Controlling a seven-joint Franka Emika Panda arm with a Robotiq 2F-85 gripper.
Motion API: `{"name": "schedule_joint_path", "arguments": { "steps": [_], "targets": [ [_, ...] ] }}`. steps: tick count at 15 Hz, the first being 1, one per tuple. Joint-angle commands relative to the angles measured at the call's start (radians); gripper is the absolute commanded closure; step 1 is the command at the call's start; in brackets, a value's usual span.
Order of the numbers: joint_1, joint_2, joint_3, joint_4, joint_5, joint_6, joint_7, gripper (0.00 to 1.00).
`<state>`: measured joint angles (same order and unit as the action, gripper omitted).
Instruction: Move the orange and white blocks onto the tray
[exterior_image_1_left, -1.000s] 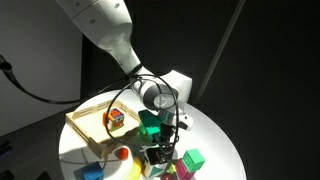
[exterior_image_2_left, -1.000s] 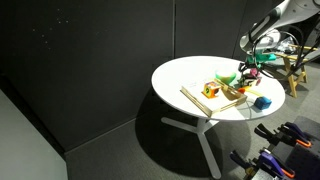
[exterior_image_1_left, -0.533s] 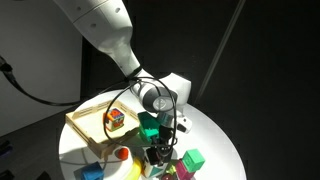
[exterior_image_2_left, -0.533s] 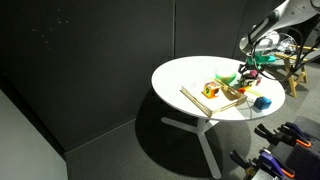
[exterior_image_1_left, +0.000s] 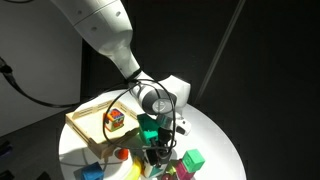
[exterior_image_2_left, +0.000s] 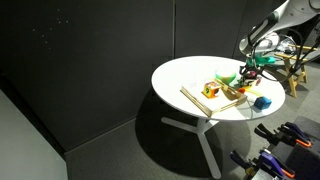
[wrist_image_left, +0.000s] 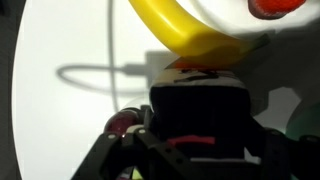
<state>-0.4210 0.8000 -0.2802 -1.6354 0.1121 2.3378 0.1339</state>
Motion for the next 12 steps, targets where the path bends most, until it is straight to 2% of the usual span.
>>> {"name": "schedule_joint_path", "arguments": {
  "steps": [1, 8, 10, 12],
  "targets": [
    [-0.009, 0.003, 0.005, 0.023, 0.009, -0.018, 0.002, 0.5],
    [0.017, -0.041, -0.012, -0.015, -0.019, -0.031, 0.001, 0.94],
    [0.025, -0.057, -0.017, -0.028, -0.027, -0.035, 0.002, 0.92],
    [0.034, -0.077, -0.023, -0.04, -0.034, -0.043, 0.003, 0.95]
  ]
}}
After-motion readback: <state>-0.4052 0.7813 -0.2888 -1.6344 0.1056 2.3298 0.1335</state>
